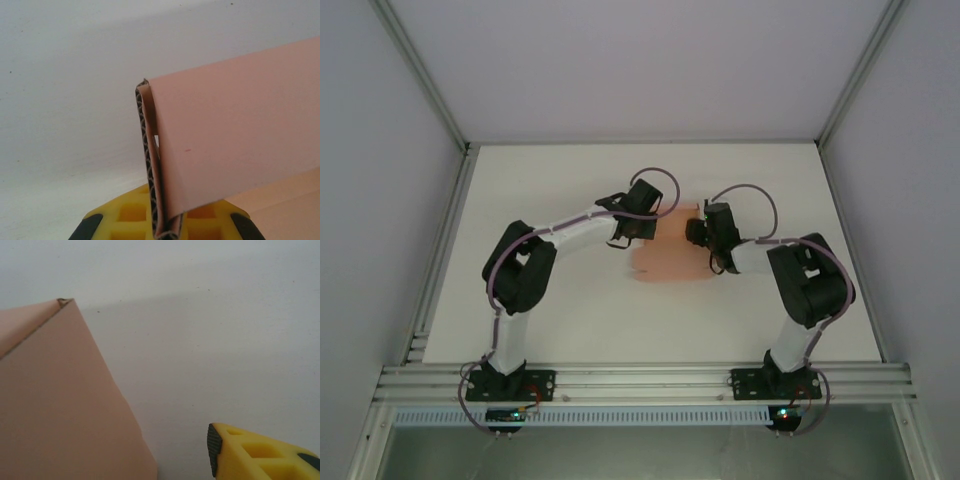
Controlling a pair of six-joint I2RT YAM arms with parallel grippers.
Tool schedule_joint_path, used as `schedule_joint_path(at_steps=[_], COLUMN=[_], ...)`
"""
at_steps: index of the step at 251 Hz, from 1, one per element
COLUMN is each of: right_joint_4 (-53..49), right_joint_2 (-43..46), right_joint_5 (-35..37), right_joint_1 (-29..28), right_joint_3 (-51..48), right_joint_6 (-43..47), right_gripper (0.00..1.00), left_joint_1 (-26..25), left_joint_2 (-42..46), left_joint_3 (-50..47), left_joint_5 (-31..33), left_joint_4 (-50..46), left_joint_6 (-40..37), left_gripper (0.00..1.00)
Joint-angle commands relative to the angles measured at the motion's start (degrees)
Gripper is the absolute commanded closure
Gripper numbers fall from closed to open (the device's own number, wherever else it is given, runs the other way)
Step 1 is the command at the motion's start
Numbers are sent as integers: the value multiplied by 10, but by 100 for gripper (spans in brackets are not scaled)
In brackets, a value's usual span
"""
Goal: Assemble paper box
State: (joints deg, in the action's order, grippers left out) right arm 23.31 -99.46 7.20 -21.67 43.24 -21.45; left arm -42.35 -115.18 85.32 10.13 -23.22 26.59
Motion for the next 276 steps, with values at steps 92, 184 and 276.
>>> schedule_joint_path(at_steps=[92, 184, 276], right_joint_4=[-141, -273, -32], right_joint_2=[-6, -88, -107], right_joint_5=[192, 412, 358], right_joint_1=[-20, -69, -82], right_joint_3=[47, 118, 43], right_joint_6=[-1, -76, 105], right_gripper=[89, 100, 100], left_joint_1=[6, 5, 5], left_joint_2=[-7, -4, -4], left_joint_3=[-18, -16, -19], left_joint_5=[18, 21, 24], left_joint_4=[-92, -95, -99], left_joint_6=[1, 10, 15], left_gripper=[100, 100, 100])
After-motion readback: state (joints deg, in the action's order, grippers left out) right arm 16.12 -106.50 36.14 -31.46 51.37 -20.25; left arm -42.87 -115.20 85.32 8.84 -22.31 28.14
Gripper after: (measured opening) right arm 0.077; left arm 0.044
